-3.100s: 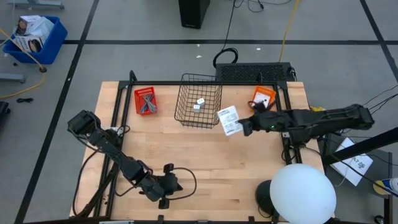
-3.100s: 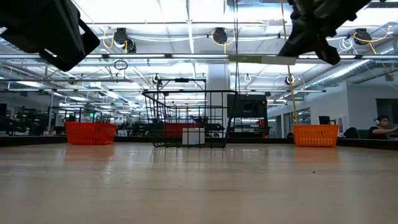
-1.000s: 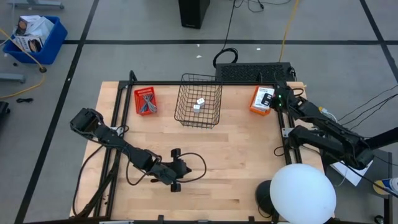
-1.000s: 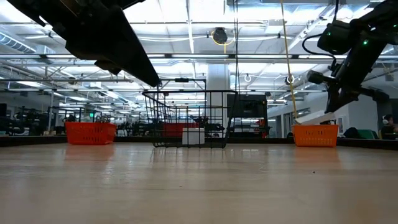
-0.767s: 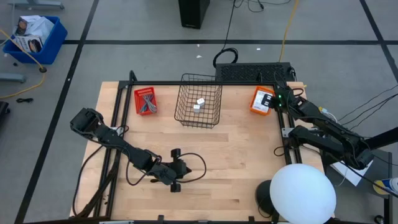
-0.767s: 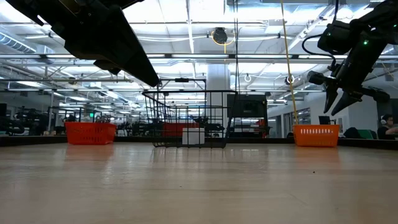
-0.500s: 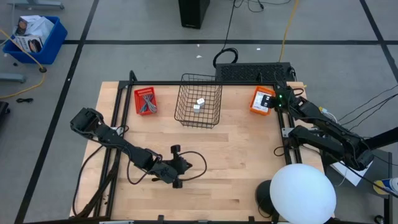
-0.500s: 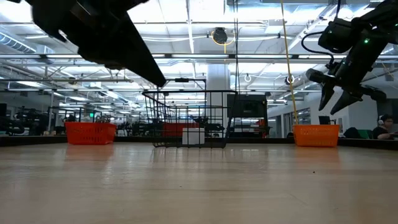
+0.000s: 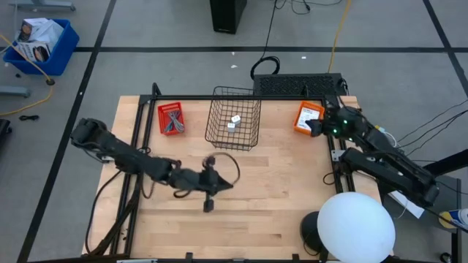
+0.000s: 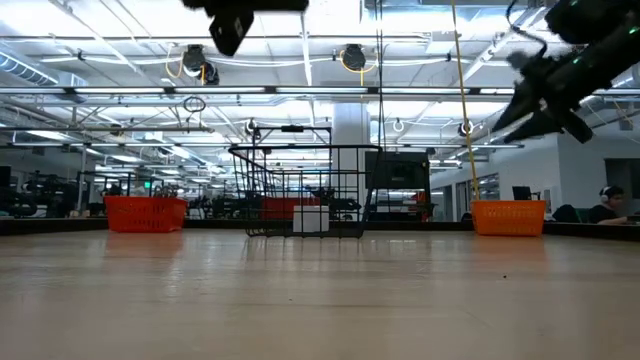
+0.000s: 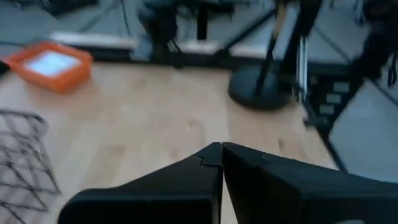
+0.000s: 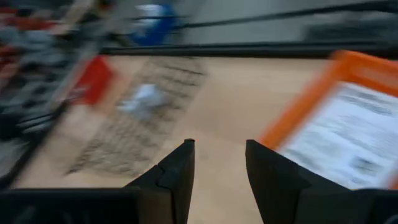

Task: Pick and place items into bin
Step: Return to Home Position

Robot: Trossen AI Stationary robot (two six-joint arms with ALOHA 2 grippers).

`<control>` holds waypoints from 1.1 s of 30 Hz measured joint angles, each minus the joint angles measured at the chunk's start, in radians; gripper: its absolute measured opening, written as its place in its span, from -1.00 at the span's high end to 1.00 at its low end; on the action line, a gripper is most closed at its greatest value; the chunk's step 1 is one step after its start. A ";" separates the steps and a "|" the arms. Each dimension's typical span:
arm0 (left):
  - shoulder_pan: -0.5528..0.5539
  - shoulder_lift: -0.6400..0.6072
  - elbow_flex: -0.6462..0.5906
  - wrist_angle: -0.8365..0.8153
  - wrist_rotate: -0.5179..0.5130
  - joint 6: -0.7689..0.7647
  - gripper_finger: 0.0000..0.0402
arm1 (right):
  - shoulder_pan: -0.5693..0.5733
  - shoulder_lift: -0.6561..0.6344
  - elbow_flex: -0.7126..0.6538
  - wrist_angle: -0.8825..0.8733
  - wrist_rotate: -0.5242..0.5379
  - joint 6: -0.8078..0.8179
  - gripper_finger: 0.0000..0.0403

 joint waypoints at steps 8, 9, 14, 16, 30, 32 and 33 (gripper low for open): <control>-0.023 -0.193 -0.087 0.111 -0.001 0.018 0.92 | 0.243 -0.166 0.000 0.068 -0.081 -0.033 0.34; -0.033 -0.212 -0.116 0.149 0.015 0.028 0.92 | 0.280 -0.177 0.000 0.095 -0.081 -0.048 0.34; -0.064 -0.307 -0.299 0.374 0.098 0.072 0.92 | 0.466 -0.192 -0.022 0.266 -0.055 -0.102 0.34; -0.078 -0.337 -0.364 0.420 0.082 0.099 0.92 | 0.538 -0.177 -0.071 0.375 -0.036 -0.114 0.34; -0.119 -0.369 -0.597 0.682 0.034 0.102 0.92 | 1.048 0.108 -0.311 0.965 0.279 -0.401 0.34; -0.124 -0.369 -0.627 0.703 0.017 0.105 0.92 | 1.105 0.137 -0.311 0.983 0.349 -0.447 0.34; -0.127 -0.370 -0.639 0.712 0.007 0.111 0.92 | 1.128 0.144 -0.311 0.991 0.379 -0.464 0.34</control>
